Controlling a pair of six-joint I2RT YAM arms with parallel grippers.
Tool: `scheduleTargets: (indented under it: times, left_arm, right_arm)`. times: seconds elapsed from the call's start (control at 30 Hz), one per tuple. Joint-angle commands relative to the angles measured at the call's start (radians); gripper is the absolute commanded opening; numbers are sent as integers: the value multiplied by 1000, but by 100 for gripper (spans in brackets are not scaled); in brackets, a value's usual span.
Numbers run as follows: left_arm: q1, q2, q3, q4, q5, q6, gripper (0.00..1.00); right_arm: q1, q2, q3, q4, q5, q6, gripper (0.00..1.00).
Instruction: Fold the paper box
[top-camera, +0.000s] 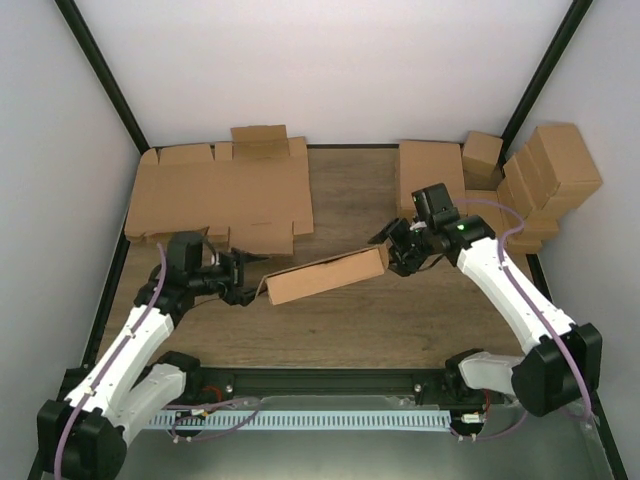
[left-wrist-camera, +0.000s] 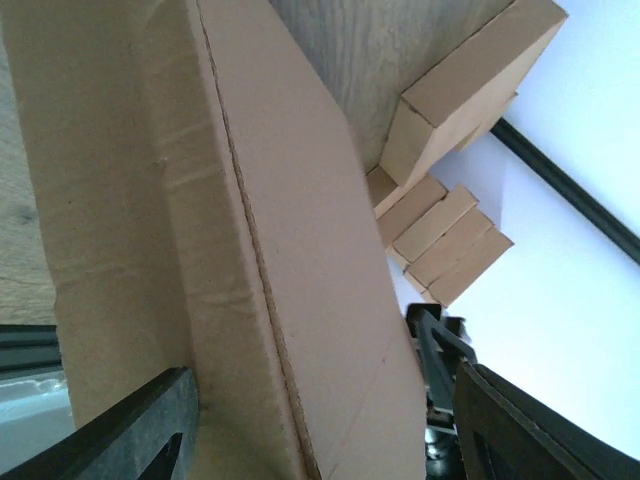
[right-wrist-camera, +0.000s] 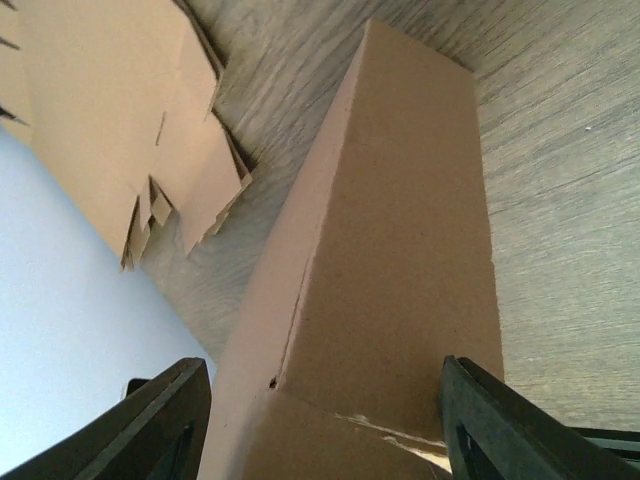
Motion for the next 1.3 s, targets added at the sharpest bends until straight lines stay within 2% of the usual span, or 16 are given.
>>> scheduleTargets:
  times: [0.0, 0.1, 0.27, 0.47, 0.7, 1.03, 1.17, 1.27]
  left_arm:
    - [24, 35, -29, 215, 62, -95, 72]
    - [75, 86, -21, 222, 64, -64, 72]
    - [151, 134, -13, 256, 57, -45, 74]
    - [165, 235, 76, 273, 87, -15, 75]
    - [188, 291, 141, 280, 90, -3, 78]
    - [225, 310, 159, 274, 38, 25, 90]
    - [254, 315, 177, 248, 0, 78, 98]
    - [274, 317, 174, 234, -8, 122, 100]
  right_arm:
    - [0, 74, 26, 42, -217, 72, 65]
    - [-21, 119, 54, 59, -194, 64, 67]
    - [-40, 188, 109, 88, -177, 32, 78]
    - [-44, 257, 166, 136, -230, 69, 78]
    - [-49, 328, 279, 135, -214, 73, 79]
    - [-59, 400, 334, 179, -181, 73, 81]
    - [-61, 428, 377, 178, -156, 55, 83]
    - [-70, 442, 388, 195, -166, 29, 85]
